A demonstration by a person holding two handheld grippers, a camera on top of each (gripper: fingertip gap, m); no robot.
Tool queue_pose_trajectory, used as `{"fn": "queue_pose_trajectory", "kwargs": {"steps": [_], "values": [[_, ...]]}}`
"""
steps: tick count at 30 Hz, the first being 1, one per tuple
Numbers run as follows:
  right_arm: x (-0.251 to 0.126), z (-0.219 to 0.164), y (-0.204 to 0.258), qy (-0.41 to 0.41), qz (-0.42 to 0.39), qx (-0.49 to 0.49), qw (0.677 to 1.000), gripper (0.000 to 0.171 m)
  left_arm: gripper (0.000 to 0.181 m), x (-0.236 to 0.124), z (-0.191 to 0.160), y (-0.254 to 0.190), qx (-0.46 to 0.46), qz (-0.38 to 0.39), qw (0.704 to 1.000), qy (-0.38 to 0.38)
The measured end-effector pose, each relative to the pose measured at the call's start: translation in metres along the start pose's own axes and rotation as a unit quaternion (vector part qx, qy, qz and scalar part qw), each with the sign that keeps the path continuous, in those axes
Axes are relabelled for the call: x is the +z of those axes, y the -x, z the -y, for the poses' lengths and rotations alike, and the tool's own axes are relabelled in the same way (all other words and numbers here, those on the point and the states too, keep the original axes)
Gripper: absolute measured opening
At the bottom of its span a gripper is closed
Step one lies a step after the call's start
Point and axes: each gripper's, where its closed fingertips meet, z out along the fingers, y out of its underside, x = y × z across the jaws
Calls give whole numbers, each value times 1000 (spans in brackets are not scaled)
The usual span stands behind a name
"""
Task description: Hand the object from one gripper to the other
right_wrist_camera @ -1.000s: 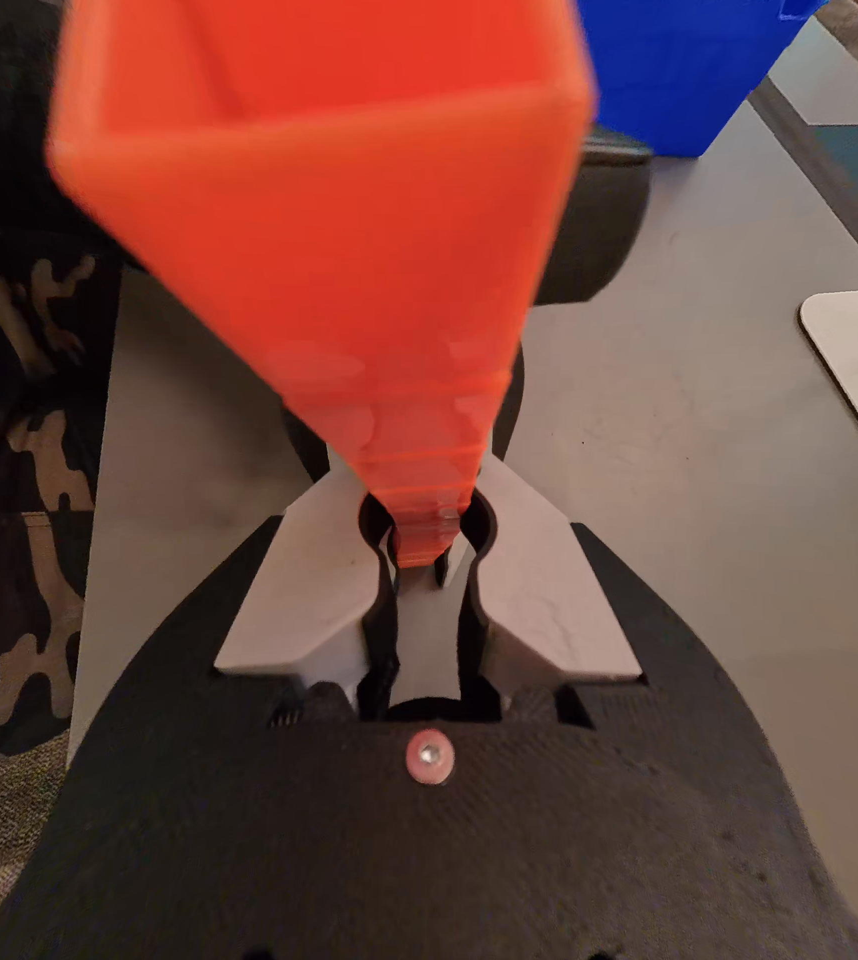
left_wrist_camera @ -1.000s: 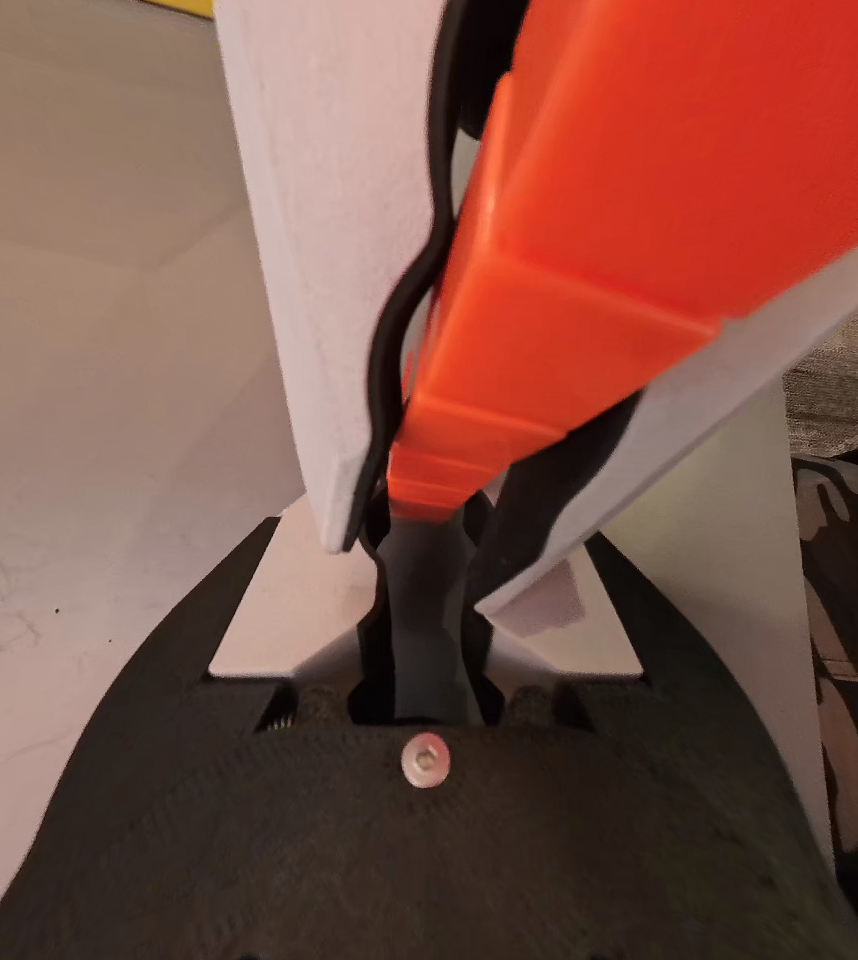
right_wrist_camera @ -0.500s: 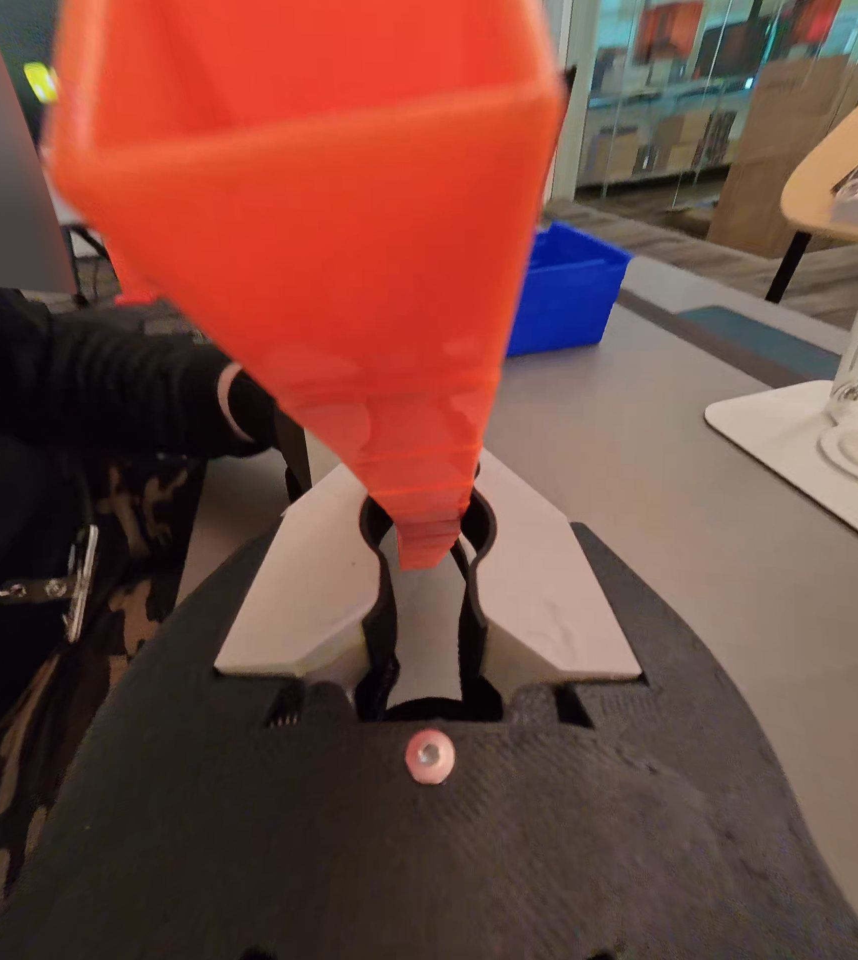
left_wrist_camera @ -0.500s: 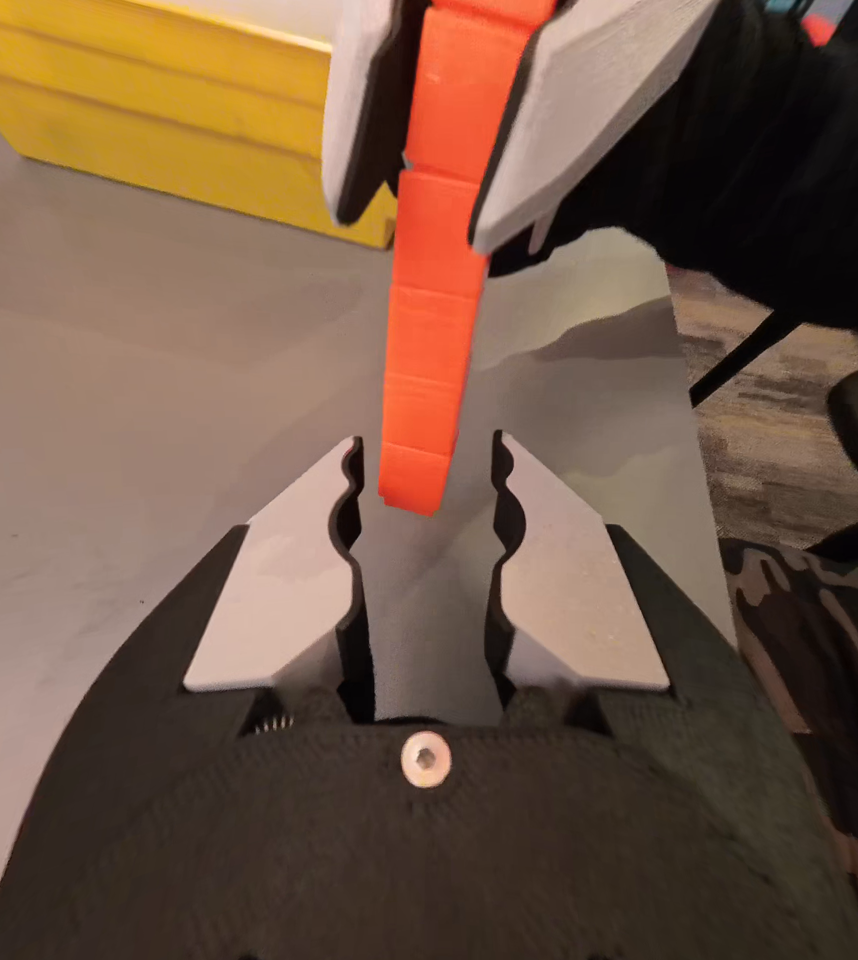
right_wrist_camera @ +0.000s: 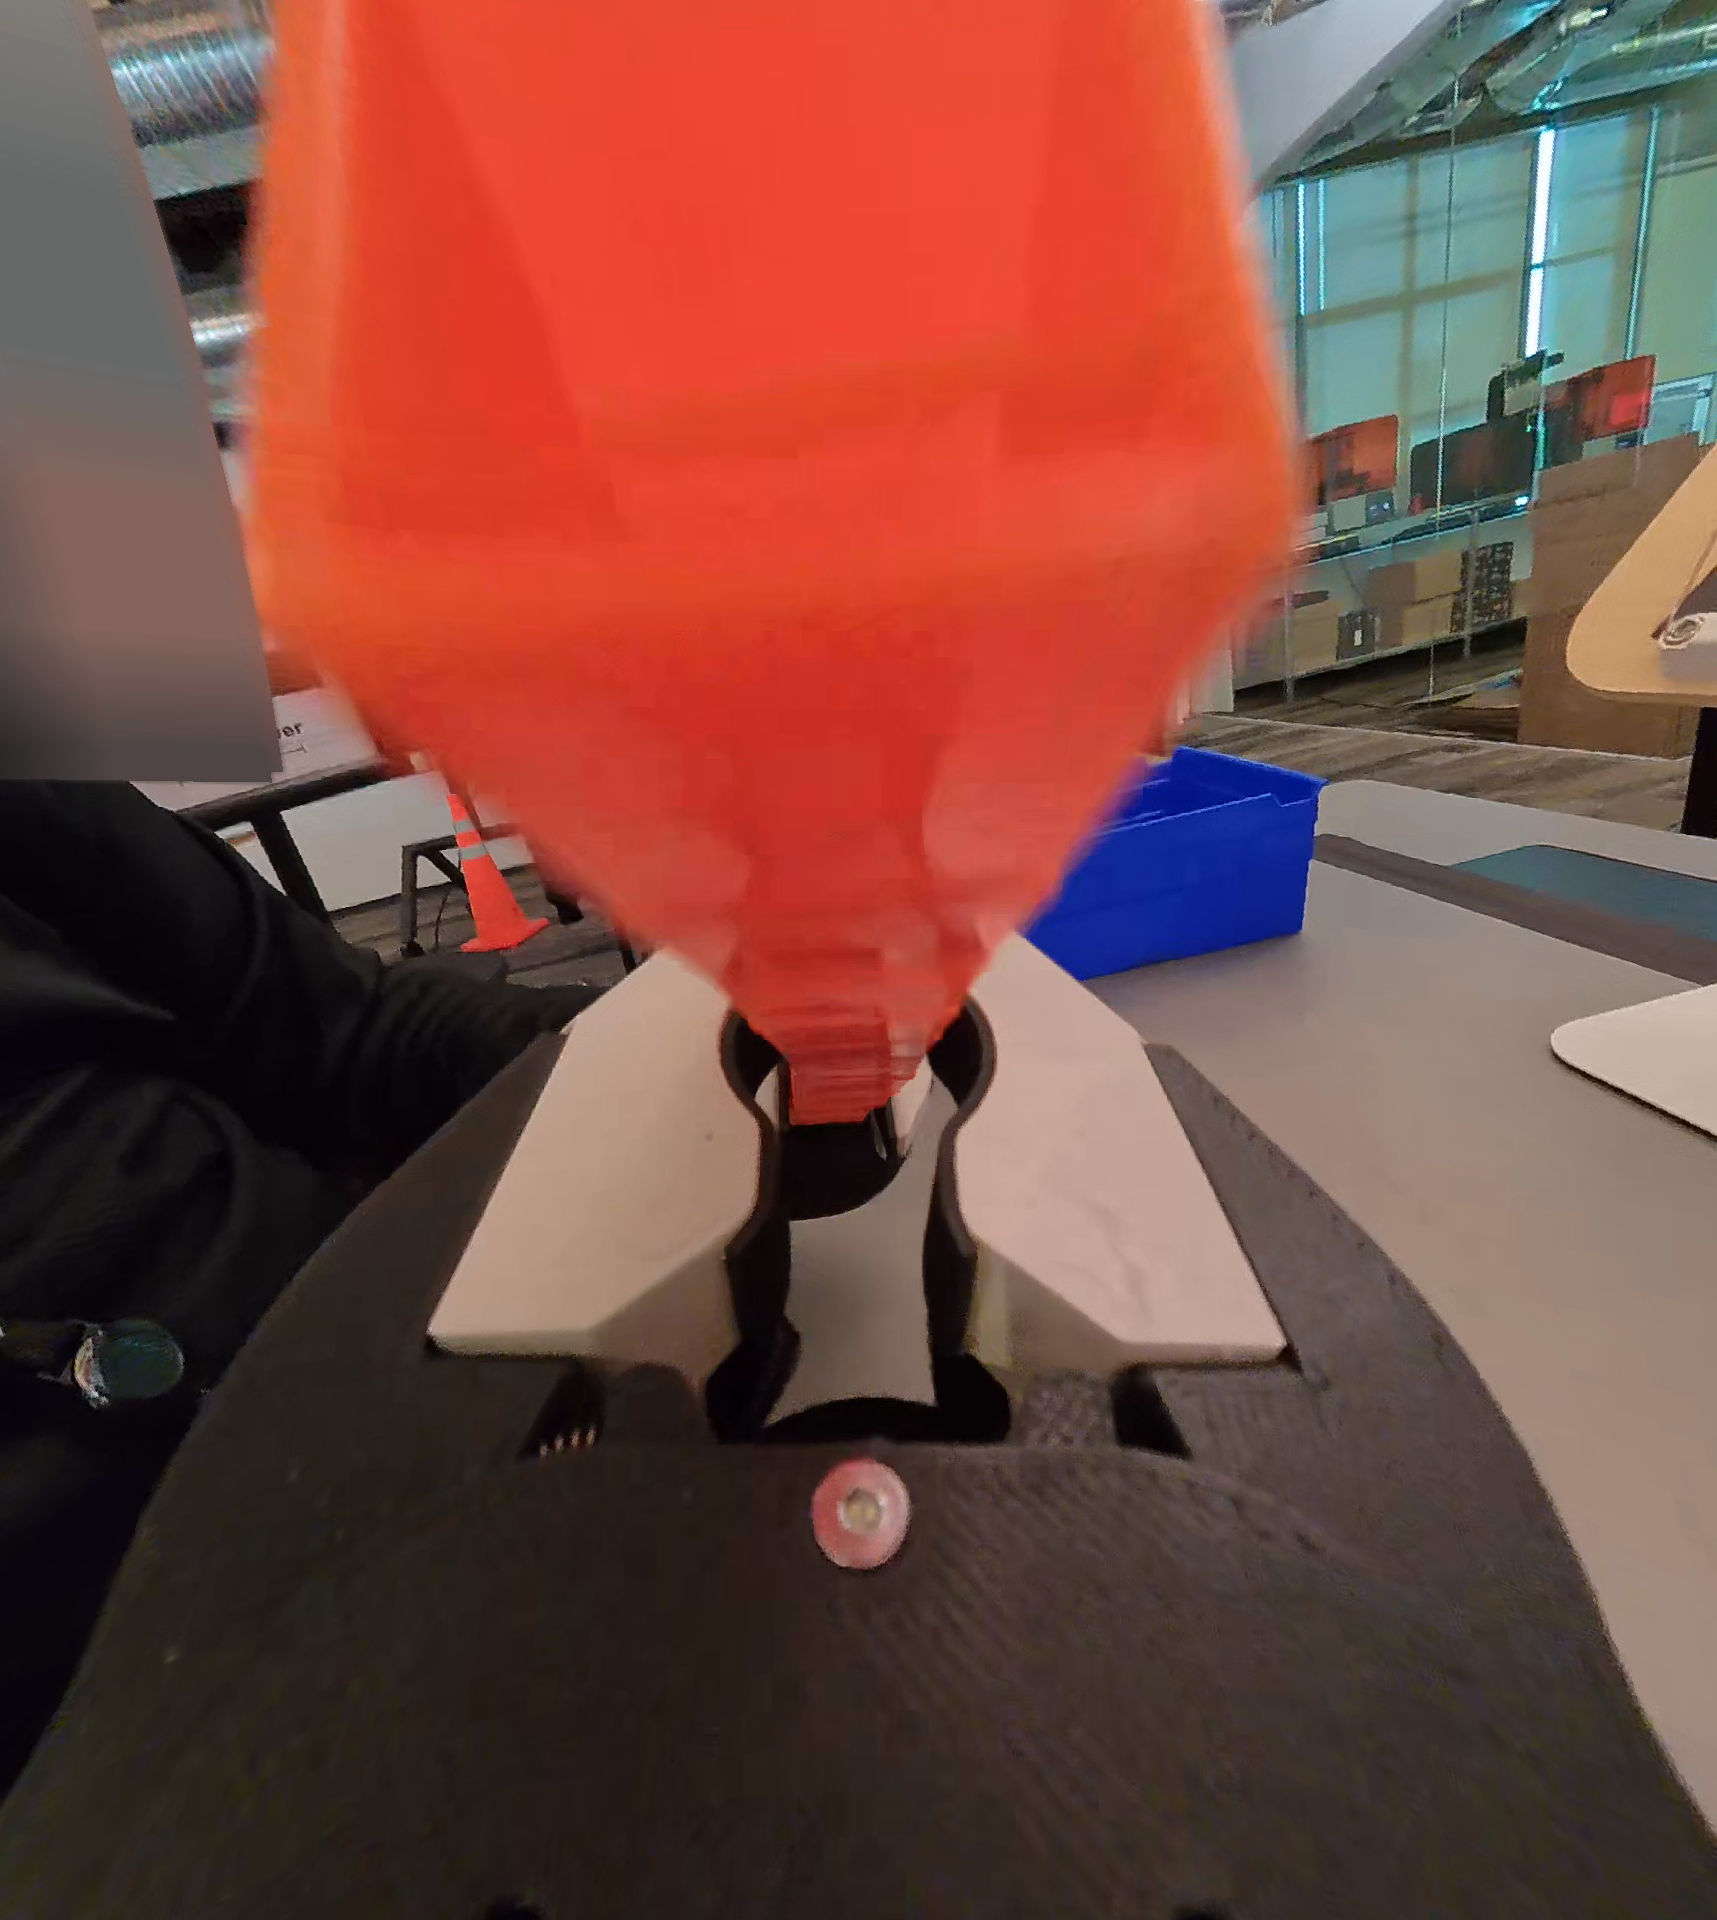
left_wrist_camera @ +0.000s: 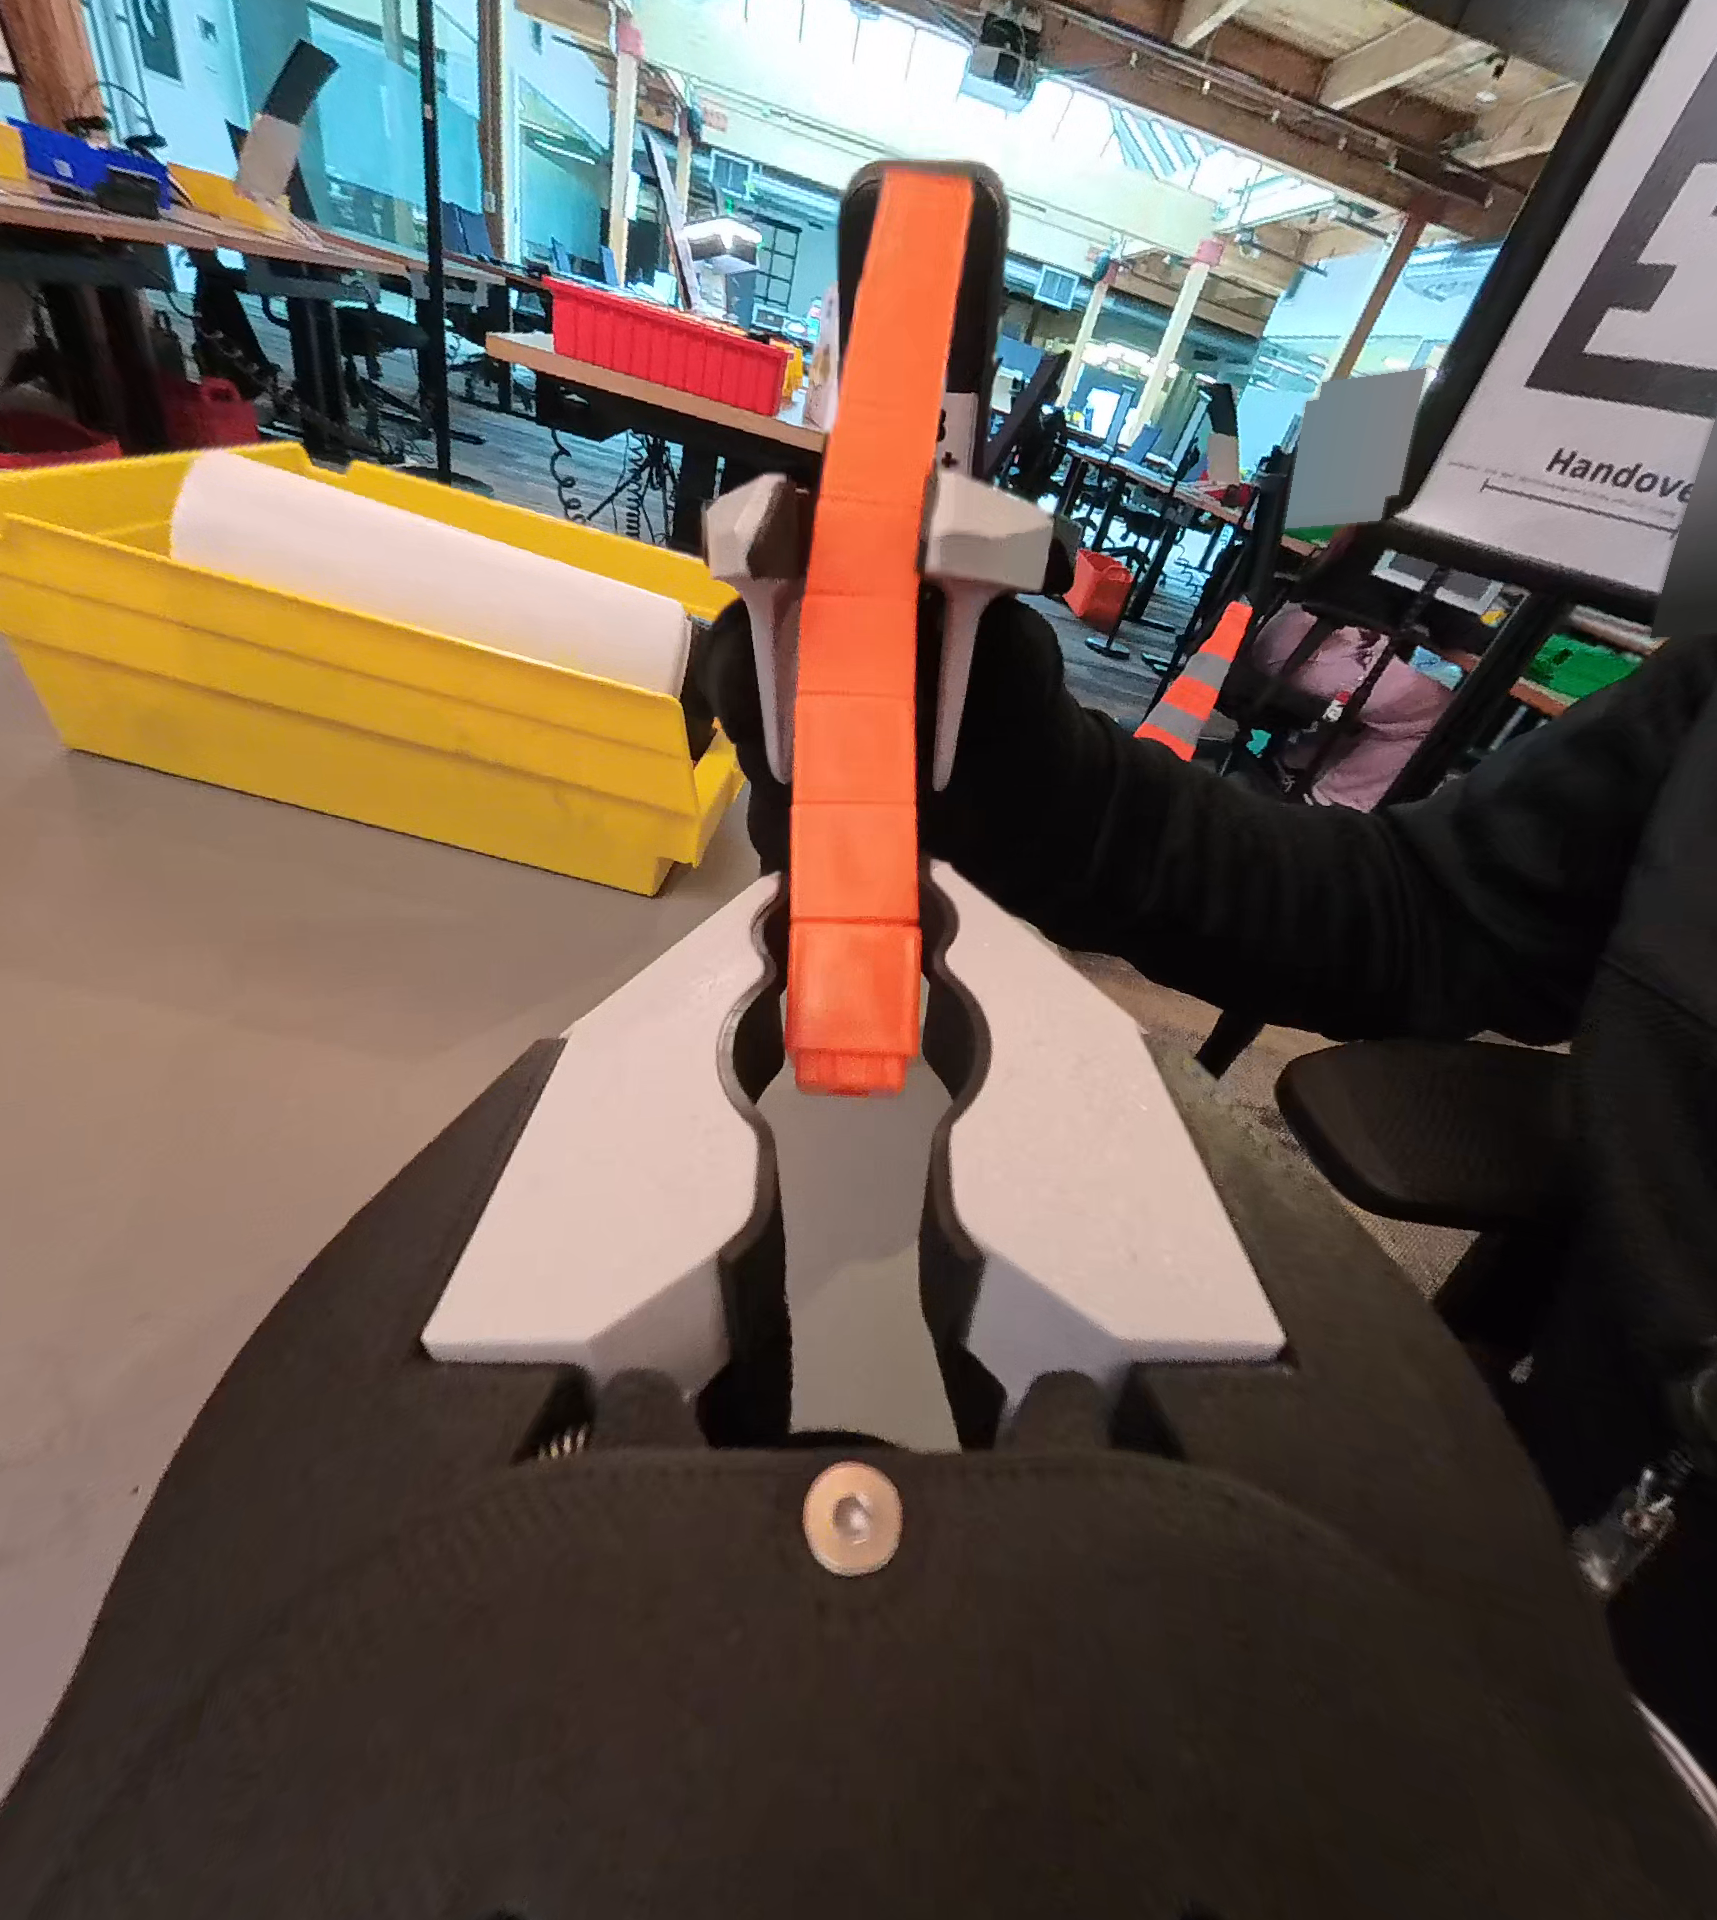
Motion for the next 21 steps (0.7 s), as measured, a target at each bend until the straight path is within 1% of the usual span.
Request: {"fn": "queue_pose_trajectory", "kwargs": {"steps": [2, 4, 8, 14, 16, 19, 21], "values": [[0, -2, -1, 17, -4, -12, 1000, 30, 19, -7, 4, 1, -8, -1, 1000, 2], [-4, 1, -1, 20, -8, -19, 1000, 38, 20, -14, 2, 3, 11, 3, 1000, 26], [-14, 2, 2, 43, -9, -34, 998, 39, 20, -28, 9, 3, 34, 10, 998, 47], [-26, -3, 8, 80, -10, -57, 995, 37, 20, -43, 9, 0, 60, 12, 994, 93], [-27, -11, 8, 107, -14, -66, 992, 37, 20, -45, 11, 1, 68, 16, 993, 99], [-27, -12, 11, 116, -13, -79, 990, 37, 20, -46, 10, -2, 76, 13, 990, 120], [-28, -17, 13, 138, -15, -101, 985, 37, 20, -47, 6, -3, 78, 11, 987, 138]]}}
